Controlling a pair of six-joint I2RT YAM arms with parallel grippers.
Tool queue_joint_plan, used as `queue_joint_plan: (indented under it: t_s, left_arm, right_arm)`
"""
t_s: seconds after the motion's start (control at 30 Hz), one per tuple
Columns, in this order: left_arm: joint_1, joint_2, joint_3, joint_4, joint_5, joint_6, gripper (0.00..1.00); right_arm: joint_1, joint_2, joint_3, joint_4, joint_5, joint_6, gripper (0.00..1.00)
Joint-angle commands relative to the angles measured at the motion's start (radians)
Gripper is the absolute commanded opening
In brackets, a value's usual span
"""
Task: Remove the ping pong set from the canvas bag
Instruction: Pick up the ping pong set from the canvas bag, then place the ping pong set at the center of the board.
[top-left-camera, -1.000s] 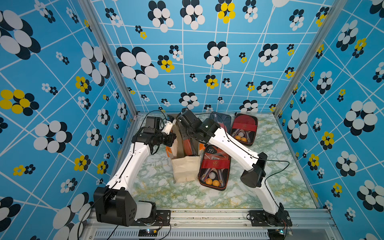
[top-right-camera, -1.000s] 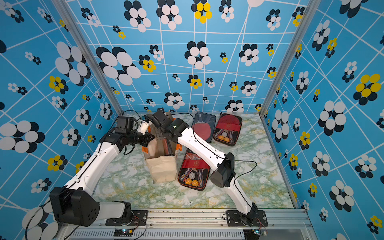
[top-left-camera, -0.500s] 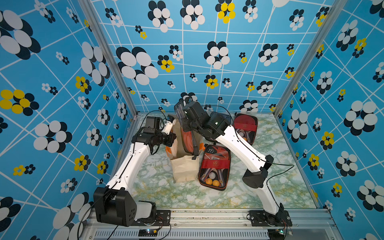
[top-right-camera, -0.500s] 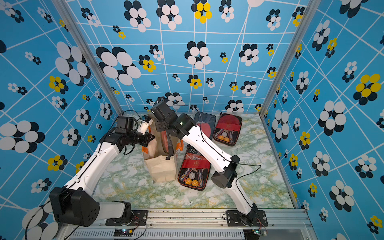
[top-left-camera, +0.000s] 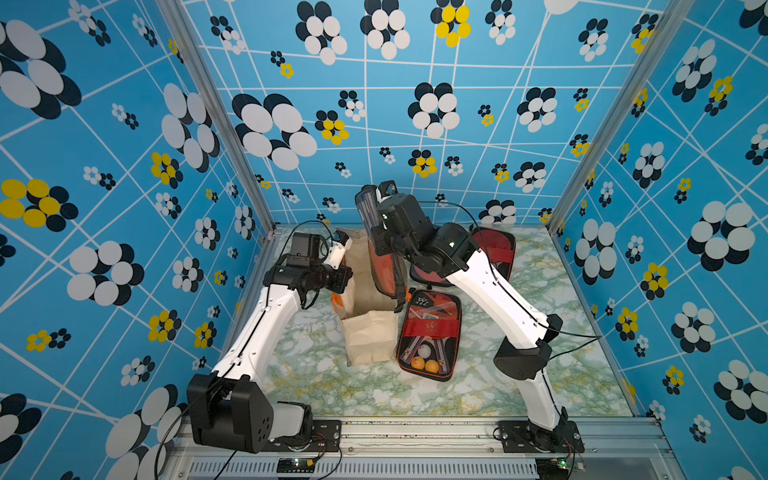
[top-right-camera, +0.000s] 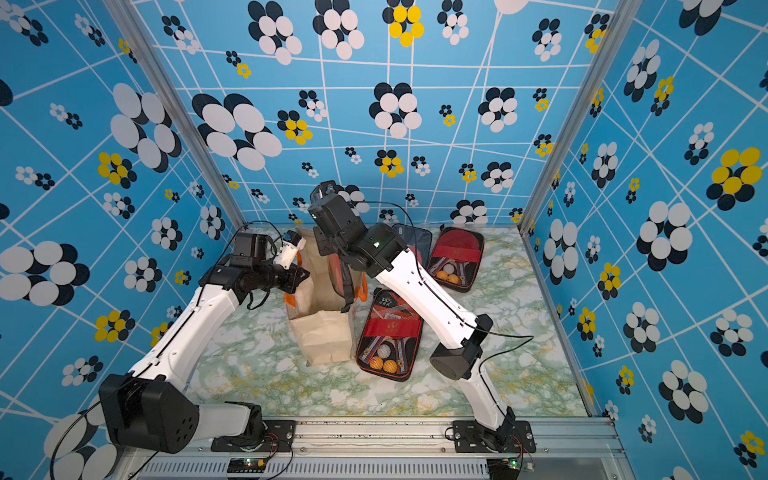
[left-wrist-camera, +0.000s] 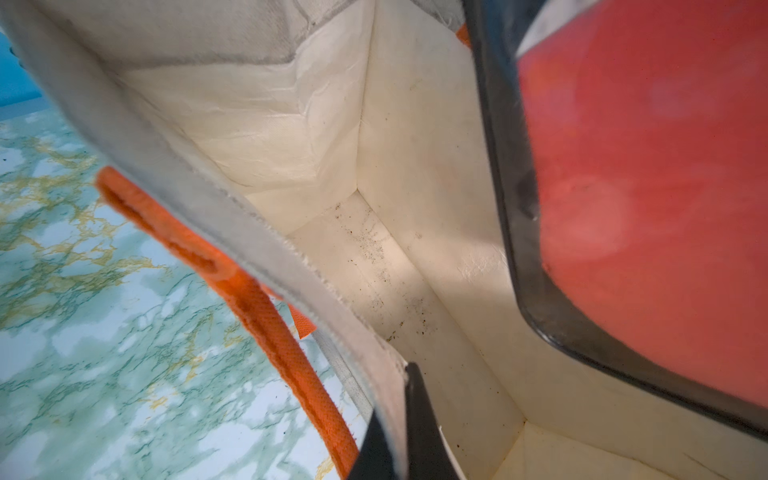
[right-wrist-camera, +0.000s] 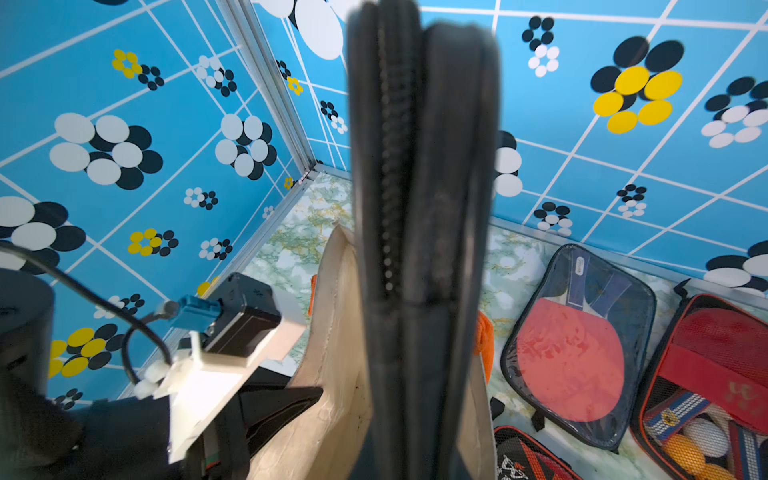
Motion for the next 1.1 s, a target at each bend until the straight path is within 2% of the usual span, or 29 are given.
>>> queue_joint_plan:
  t_s: [0.0,0.77,1.07]
  left_arm:
    - [0.001,-0.023,-0.011,0.007,0.008,0.014,0.00]
    - [-0.005,0.010,0.012,-0.004,0.016,0.004,0.00]
    - [-0.007,0.018,0.014,-0.005,0.014,0.005,0.00]
  right_arm:
    - [0.009,-0.072,0.052,0.095,0.064,-0.041,0.00]
    - [0.008,-0.206,0.024,0.125,0.196,-0.160,0.00]
    - [0.008,-0.298,-0.117,0.177,0.281,-0.190,0.00]
